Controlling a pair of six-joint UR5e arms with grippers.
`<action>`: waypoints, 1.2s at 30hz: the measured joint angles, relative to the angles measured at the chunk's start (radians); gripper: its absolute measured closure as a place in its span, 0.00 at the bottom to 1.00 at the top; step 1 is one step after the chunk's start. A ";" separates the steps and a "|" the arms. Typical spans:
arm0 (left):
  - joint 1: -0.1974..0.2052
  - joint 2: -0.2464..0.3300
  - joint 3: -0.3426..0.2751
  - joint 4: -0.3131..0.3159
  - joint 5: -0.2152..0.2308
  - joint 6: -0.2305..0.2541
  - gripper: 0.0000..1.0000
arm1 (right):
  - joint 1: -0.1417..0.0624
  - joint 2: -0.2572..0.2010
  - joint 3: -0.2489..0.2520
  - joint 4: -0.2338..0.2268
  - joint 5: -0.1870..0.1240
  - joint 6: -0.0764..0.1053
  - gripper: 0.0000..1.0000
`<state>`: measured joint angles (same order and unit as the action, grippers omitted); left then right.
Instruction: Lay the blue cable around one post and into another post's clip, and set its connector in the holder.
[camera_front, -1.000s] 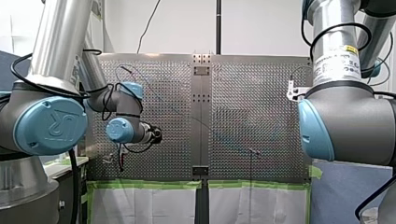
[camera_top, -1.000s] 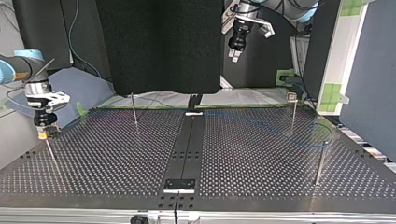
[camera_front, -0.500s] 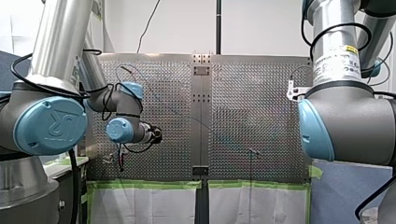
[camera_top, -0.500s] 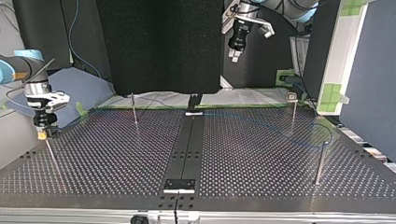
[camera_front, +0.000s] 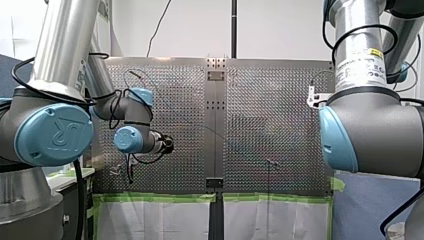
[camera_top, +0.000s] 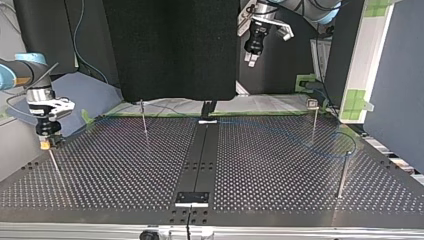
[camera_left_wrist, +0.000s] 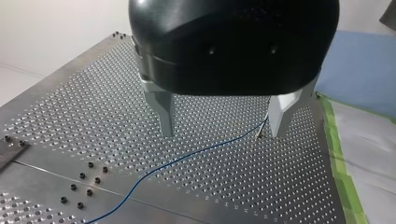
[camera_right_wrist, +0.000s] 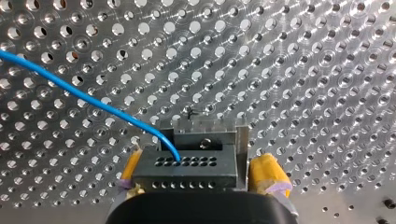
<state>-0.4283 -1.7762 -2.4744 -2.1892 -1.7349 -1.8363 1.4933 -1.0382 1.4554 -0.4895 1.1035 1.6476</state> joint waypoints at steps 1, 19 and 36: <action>0.000 0.000 0.000 0.000 0.000 -0.004 0.01 | 0.000 0.000 0.000 0.000 0.000 0.000 0.00; 0.007 0.001 -0.013 0.020 -0.001 0.015 0.01 | 0.000 0.000 0.000 0.000 0.000 0.000 0.00; 0.008 0.001 -0.013 0.020 -0.001 0.017 0.01 | 0.000 0.000 0.000 0.000 0.000 0.000 0.00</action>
